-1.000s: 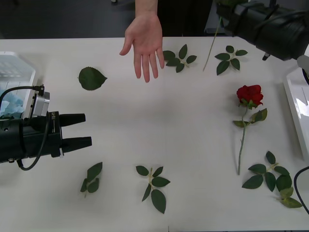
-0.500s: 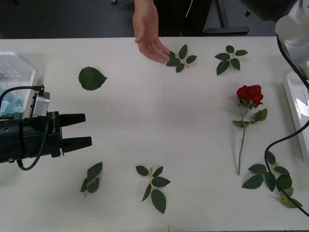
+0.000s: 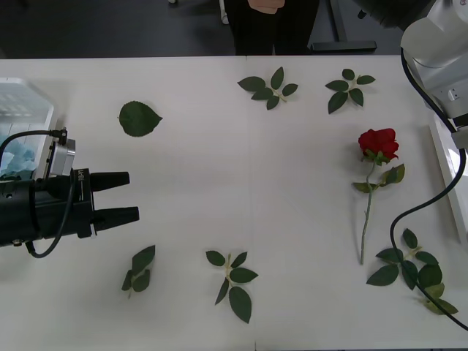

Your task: Place the red flowers into the right box and the blue flowers into the left box. If a person shows an open palm, hand one flower to the person first, then continue sorting.

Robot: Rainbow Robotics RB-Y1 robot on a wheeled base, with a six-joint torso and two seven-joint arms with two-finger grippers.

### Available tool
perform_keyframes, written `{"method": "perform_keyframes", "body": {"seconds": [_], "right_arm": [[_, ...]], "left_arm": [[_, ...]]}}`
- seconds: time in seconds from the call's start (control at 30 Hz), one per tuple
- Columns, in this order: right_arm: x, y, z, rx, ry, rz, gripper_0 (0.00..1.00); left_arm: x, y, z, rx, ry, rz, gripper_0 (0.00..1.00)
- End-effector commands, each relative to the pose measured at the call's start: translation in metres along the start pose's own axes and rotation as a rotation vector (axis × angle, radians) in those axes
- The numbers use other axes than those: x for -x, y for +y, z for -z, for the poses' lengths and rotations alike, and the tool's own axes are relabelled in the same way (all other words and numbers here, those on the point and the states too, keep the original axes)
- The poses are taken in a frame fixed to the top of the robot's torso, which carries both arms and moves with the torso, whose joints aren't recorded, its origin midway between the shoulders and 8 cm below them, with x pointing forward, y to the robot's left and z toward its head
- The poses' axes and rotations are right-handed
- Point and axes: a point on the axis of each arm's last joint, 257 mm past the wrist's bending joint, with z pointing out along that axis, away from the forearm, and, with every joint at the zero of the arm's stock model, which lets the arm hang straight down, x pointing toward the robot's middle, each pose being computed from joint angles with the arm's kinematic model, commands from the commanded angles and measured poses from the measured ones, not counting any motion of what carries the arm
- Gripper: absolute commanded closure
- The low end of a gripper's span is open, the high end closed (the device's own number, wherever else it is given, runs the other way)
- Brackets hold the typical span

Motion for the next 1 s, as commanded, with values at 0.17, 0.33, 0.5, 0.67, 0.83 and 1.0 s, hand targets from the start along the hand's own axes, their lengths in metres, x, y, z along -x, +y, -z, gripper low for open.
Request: {"method": "perform_keyframes", "body": {"seconds": [0.17, 0.33, 0.5, 0.67, 0.83, 1.0], "right_arm": [[0.023, 0.029, -0.01, 0.066, -0.061, -0.071, 1.0], [0.022, 0.028, -0.01, 0.065, -0.06, -0.072, 0.53], [0.023, 0.033, -0.009, 0.088, -0.064, -0.118, 0.08], [0.024, 0.037, -0.007, 0.105, -0.071, -0.153, 0.02], [0.021, 0.034, -0.002, 0.104, -0.068, -0.173, 0.01], [-0.009, 0.031, 0.025, 0.148, 0.013, -0.197, 0.01]], "left_arm": [[-0.007, -0.004, 0.005, -0.007, 0.027, -0.063, 0.0], [-0.007, -0.004, 0.005, -0.007, 0.027, -0.063, 0.0], [-0.007, -0.004, 0.005, -0.007, 0.027, -0.063, 0.0], [-0.007, -0.004, 0.005, -0.007, 0.027, -0.063, 0.0], [-0.007, -0.004, 0.005, -0.007, 0.027, -0.063, 0.0], [-0.007, -0.004, 0.005, -0.007, 0.027, -0.063, 0.0]]}}
